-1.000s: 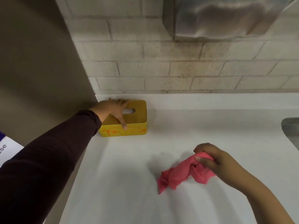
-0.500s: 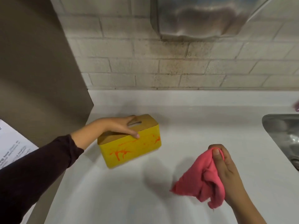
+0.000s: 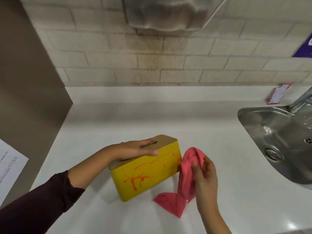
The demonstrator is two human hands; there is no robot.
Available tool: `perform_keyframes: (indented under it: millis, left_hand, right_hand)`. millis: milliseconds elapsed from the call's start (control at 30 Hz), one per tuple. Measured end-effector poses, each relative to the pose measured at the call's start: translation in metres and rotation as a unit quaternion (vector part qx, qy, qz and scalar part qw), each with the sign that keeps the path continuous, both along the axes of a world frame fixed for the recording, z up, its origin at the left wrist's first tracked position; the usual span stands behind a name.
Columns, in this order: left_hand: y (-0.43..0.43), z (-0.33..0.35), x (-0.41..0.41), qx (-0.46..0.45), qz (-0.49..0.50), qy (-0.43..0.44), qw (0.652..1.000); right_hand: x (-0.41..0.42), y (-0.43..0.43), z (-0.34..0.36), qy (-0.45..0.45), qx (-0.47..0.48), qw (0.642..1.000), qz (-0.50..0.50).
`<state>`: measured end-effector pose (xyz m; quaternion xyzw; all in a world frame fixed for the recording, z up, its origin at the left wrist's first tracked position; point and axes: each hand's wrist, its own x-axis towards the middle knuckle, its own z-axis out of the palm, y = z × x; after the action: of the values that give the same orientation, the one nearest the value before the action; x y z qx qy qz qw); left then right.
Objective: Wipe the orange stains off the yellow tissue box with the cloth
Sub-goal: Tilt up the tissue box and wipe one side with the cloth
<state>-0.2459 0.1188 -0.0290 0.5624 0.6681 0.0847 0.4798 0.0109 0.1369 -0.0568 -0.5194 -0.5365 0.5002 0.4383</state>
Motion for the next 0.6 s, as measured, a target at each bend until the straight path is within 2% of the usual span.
perform_keyframes:
  millis: [133, 233, 333, 433, 600]
  left_hand:
    - [0.002, -0.002, 0.002, -0.006, 0.016, -0.037, 0.999]
    - [0.006, 0.002, -0.002, -0.015, 0.021, -0.047, 0.999]
    - [0.01, 0.004, -0.004, -0.024, 0.019, -0.038, 0.999]
    - [0.012, 0.004, -0.005, -0.029, 0.039, -0.046, 0.998]
    - [0.012, 0.003, -0.01, -0.024, 0.048, -0.056, 0.997]
  right_hand:
    - [-0.018, -0.003, -0.004, 0.008, 0.074, 0.997, -0.013]
    - [-0.034, -0.007, -0.008, -0.021, 0.166, 0.986, 0.024]
    - [-0.046, -0.005, -0.013, -0.089, 0.251, 0.963, 0.047]
    - [-0.051, 0.002, -0.016, -0.148, 0.296, 0.941, 0.074]
    - [-0.038, 0.01, -0.024, -0.199, 0.365, 0.895, 0.163]
